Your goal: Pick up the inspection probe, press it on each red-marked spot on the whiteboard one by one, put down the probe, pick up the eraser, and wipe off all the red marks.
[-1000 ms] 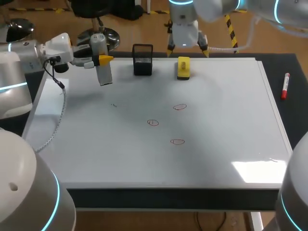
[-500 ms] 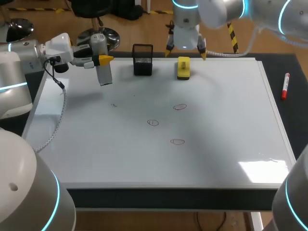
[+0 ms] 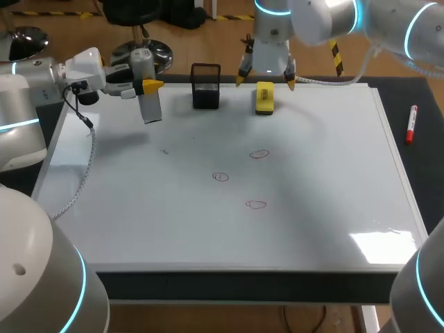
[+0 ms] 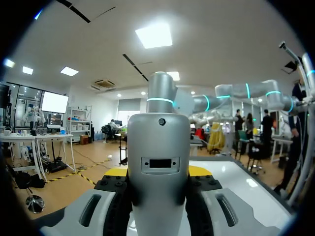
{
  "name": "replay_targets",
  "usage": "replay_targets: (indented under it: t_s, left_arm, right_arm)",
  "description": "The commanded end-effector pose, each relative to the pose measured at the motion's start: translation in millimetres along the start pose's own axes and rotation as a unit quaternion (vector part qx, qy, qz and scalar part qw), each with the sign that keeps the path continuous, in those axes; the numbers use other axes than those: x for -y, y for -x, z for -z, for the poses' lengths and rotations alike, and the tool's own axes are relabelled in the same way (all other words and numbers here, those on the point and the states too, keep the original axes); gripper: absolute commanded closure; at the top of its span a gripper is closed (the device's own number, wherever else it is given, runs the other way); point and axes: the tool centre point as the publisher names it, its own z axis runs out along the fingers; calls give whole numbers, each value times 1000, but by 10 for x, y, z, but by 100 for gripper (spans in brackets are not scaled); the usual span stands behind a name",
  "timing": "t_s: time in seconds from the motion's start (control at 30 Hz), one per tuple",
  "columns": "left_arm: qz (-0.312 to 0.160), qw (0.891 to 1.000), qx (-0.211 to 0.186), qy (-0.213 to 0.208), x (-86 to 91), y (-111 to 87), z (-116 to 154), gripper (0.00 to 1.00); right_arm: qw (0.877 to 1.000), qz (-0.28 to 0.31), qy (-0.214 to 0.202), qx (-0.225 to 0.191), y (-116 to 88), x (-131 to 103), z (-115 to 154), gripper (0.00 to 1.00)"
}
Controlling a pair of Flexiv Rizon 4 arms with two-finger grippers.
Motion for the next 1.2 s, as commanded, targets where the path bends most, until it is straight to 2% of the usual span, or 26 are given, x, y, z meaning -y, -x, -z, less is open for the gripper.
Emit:
replay_targets:
  t_s: [0.03,0.47,0.77,1.1,1.13,1.17,1.2]
  left_arm:
    - [-1,1000,0,-1,1,0,-4,100]
    - [-1,1000,0,-1,1,0,-4,100]
    - [-1,1000,0,-1,1,0,-4,100]
    - [-1,1000,0,-1,1,0,-4,100]
    - [-1,1000,0,-1,1,0,-4,100]
    - [-1,1000,0,-1,1,0,-4,100]
    - [-1,1000,0,-1,1,0,-4,100]
  right_arm:
    - [1000,9,8,-2,26,8,-71,0]
    - [999,11,28,-14,0,-19,-196,0]
    - [999,12,27,-16,-14,25,-327,0]
    - [999,20,27,-16,11,37,-359,0]
    - [999,21,26,-16,12,37,-358,3]
    - [999,21,26,-16,13,38,-357,18]
    - [999,21,26,-17,11,38,-352,30]
